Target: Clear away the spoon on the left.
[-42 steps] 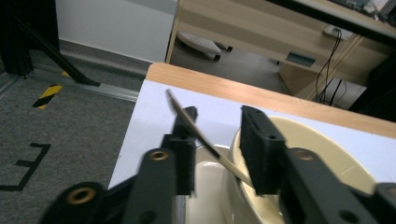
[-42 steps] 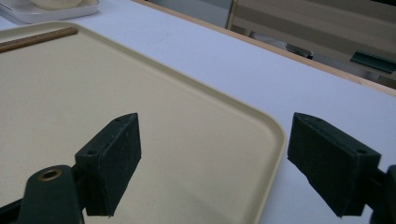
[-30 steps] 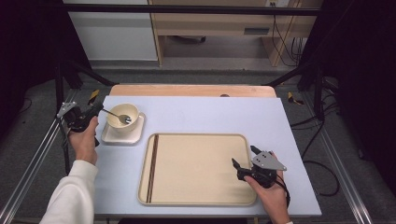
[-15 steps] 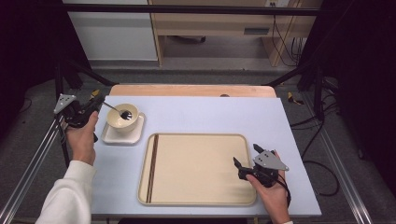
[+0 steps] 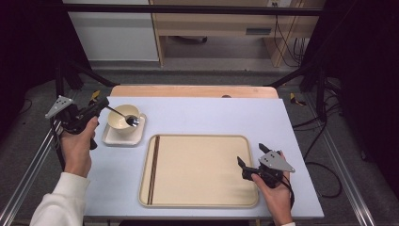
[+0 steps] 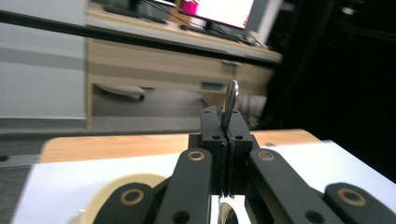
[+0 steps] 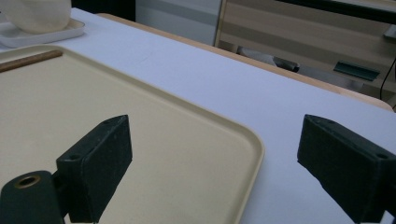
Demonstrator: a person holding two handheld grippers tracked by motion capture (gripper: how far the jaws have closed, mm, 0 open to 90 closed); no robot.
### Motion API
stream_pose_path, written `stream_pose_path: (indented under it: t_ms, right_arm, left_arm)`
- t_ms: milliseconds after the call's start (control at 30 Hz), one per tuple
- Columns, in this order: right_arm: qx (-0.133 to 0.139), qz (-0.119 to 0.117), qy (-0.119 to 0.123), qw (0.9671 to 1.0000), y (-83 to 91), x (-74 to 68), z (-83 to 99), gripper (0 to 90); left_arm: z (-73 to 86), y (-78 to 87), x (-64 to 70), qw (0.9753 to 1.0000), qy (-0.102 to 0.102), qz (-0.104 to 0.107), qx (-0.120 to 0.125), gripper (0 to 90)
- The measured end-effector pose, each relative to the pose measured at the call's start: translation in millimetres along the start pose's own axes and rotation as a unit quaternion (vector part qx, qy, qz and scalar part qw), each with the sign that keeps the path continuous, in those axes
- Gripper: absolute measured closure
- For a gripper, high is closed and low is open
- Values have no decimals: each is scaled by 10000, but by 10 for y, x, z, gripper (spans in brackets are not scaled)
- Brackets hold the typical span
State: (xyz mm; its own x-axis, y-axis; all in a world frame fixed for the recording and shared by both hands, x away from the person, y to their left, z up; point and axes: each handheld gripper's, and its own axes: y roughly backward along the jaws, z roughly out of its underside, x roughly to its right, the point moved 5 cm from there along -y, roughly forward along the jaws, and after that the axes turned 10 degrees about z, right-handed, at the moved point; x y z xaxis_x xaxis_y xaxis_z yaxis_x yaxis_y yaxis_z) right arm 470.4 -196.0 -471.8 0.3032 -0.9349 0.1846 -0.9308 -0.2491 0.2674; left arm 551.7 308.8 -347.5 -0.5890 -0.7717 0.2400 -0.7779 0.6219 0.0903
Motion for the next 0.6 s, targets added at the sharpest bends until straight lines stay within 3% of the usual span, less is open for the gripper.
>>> stream_pose_path:
  t_ms: [133,267,400,600]
  right_arm:
    - [15,40,15,10000,19,18,0,108]
    - [-4,85,32,10000,14,31,6,116]
    - [17,115,71,9999,33,38,4,123]
    - [-28,112,79,9999,18,33,15,124]
  left_arm:
    - [-4,42,260,9990,-141,371,-223,890]
    - [45,34,460,9964,-93,711,-452,890]
    - [106,5,669,9918,-235,1018,-739,890]
    - [243,10,953,9814,-455,1428,-1197,890]
